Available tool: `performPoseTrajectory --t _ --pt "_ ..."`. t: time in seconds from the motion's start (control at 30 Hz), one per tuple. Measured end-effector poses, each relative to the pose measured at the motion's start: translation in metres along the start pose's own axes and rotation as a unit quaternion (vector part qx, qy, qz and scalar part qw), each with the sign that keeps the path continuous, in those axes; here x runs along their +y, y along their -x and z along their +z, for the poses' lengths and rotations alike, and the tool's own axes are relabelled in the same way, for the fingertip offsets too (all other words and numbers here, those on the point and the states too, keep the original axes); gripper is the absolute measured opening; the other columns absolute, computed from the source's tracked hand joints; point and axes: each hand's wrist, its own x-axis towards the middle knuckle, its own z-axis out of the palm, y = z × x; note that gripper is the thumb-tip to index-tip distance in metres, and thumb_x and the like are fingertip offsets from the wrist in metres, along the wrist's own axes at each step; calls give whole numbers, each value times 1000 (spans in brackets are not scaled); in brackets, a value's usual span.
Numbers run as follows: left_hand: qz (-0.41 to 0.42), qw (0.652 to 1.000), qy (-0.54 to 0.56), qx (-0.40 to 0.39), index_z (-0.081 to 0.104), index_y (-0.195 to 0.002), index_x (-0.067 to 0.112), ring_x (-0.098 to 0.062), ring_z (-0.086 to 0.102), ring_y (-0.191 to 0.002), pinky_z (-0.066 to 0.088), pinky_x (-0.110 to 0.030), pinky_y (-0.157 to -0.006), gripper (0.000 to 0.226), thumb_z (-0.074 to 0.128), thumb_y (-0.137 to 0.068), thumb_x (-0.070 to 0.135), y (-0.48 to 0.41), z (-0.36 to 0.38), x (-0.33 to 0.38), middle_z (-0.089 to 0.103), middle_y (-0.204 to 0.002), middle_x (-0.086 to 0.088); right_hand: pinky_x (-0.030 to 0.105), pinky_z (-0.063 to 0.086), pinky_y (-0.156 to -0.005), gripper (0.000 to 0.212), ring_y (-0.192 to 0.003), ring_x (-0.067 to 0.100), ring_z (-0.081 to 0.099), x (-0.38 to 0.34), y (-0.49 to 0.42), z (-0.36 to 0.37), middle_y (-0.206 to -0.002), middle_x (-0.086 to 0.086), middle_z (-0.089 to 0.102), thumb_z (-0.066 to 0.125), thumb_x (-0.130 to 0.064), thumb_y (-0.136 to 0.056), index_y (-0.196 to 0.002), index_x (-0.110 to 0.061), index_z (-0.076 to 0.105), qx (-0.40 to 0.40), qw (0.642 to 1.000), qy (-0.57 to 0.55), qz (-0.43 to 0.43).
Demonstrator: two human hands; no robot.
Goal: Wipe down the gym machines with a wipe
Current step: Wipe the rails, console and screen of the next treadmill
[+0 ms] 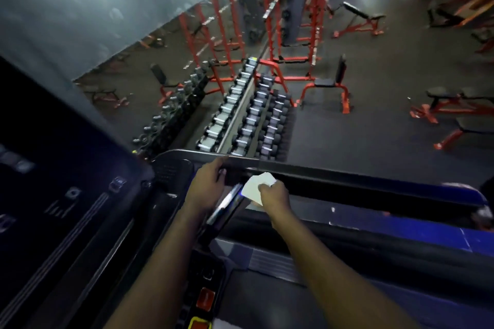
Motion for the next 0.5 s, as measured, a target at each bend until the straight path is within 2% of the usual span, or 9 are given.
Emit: performPoseTrajectory --t 0.03,0.1,0.2,0.27,0.3,0.37,0.4,0.47,0.5 --pt "-8 1000 -6 17 65 -127 13 -26 65 -110 48 -31 -93 34 51 -96 10 8 -9 -1 73 -116 -9 21 52 -46 28 -88 29 68 -5 4 4 -103 12 68 53 -3 -94 -118 -4 66 -18 1000 7 -21" --pt "-43 998 -16 48 65 -127 15 -28 66 -110 51 -39 -95 38 47 -94 18 26 -27 -2 73 -117 -9 32 61 -59 30 -89 32 71 -10 11 14 -103 13 70 54 -3 -91 -118 -5 68 -50 997 35 -41" --pt "-116 987 -21 112 63 -131 14 -24 64 -116 49 -34 -100 38 52 -96 10 57 -54 -5 70 -124 -7 49 61 -80 32 -96 36 70 -15 25 34 -110 17 72 60 -12 -86 -117 -4 67 -89 988 95 -87" --pt "-149 977 -35 151 63 -132 12 -25 64 -115 47 -31 -98 37 53 -97 7 82 -68 -5 70 -125 -8 47 58 -87 37 -101 34 68 -19 36 47 -115 16 71 63 -18 -85 -119 -1 65 -119 978 121 -122" --pt "-157 972 -49 169 63 -132 11 -25 64 -115 45 -30 -98 36 54 -98 7 95 -75 -6 69 -125 -8 39 59 -85 37 -100 32 68 -21 43 53 -115 15 71 63 -18 -87 -119 1 63 -139 973 125 -135" --pt "-173 962 -73 197 64 -131 12 -24 62 -114 44 -30 -97 34 55 -98 7 118 -88 -9 69 -123 -7 17 52 -69 28 -96 29 66 -29 57 63 -108 13 69 61 -11 -93 -115 5 62 -160 964 145 -153" --pt "-187 956 -80 209 65 -130 13 -23 62 -112 46 -32 -96 33 55 -98 8 130 -95 -8 69 -121 -6 18 49 -69 26 -97 32 66 -32 62 69 -106 18 69 60 -9 -94 -114 8 63 -163 962 153 -158" --pt "-210 944 -105 231 64 -129 14 -23 60 -112 46 -33 -95 31 55 -99 10 155 -111 -12 68 -118 -5 33 52 -81 26 -103 40 65 -36 77 86 -108 25 70 59 -9 -94 -112 9 65 -182 954 156 -182" --pt "-217 940 -113 240 64 -129 15 -23 59 -113 45 -32 -94 31 56 -99 10 163 -116 -15 68 -118 -5 37 50 -83 27 -104 42 64 -38 83 92 -109 27 70 58 -9 -94 -114 8 66 -183 950 161 -195"
